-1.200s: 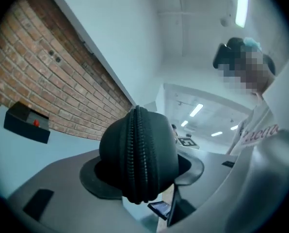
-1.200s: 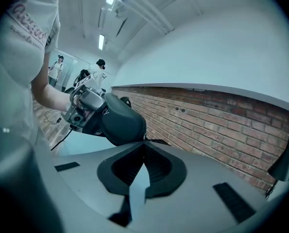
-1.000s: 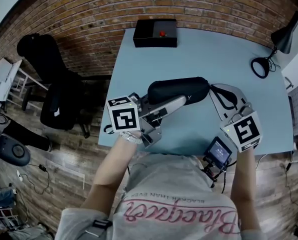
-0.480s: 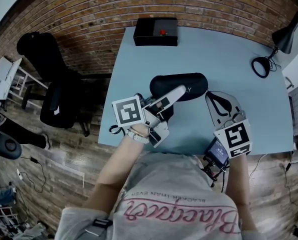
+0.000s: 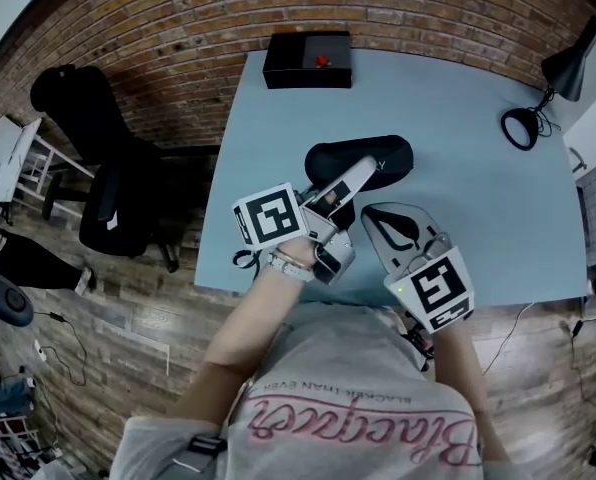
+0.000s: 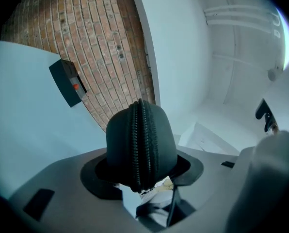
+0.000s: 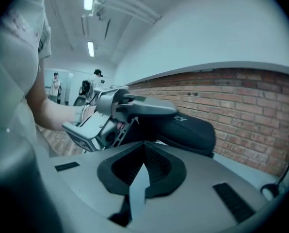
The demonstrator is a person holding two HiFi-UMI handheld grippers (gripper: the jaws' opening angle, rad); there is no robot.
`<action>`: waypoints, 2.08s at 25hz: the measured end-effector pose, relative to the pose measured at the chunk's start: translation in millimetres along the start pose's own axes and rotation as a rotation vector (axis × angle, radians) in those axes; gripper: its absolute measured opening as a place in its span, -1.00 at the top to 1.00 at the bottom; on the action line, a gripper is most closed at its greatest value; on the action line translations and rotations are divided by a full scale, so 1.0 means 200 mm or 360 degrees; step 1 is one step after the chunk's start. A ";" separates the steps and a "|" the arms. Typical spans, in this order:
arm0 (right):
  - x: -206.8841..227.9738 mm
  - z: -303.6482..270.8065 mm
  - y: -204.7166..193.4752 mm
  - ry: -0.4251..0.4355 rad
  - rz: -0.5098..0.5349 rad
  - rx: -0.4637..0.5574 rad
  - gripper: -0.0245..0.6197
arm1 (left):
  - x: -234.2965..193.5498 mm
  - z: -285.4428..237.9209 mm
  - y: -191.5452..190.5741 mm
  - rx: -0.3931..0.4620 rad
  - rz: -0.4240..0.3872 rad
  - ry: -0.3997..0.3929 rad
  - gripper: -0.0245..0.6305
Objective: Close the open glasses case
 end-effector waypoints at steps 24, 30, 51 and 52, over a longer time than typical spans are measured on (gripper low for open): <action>0.30 0.17 -0.09 -0.0420 -0.0120 0.0030 0.83 | 0.09 0.06 0.03 -0.0200 -0.0185 -0.0016 0.15; 0.27 0.18 -0.04 -0.0393 -0.0009 -0.0034 0.87 | 0.08 0.07 0.05 -0.0143 -0.0068 -0.0066 0.15; 0.25 0.17 -0.07 -0.0312 -0.0101 0.0015 0.87 | 0.09 0.09 0.04 -0.0163 -0.0024 -0.0104 0.15; 0.25 0.16 -0.07 -0.0299 -0.0087 -0.0005 0.87 | 0.08 0.09 0.04 -0.0160 -0.0022 -0.0100 0.15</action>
Point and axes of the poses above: the fingertips, and each gripper's own axes: z backward along the fingers, x to its right, y out of its top, the point moved 7 cm from there along z, backward along the fingers, and after that the axes turned 13 degrees about y, right-handed, at the moved point
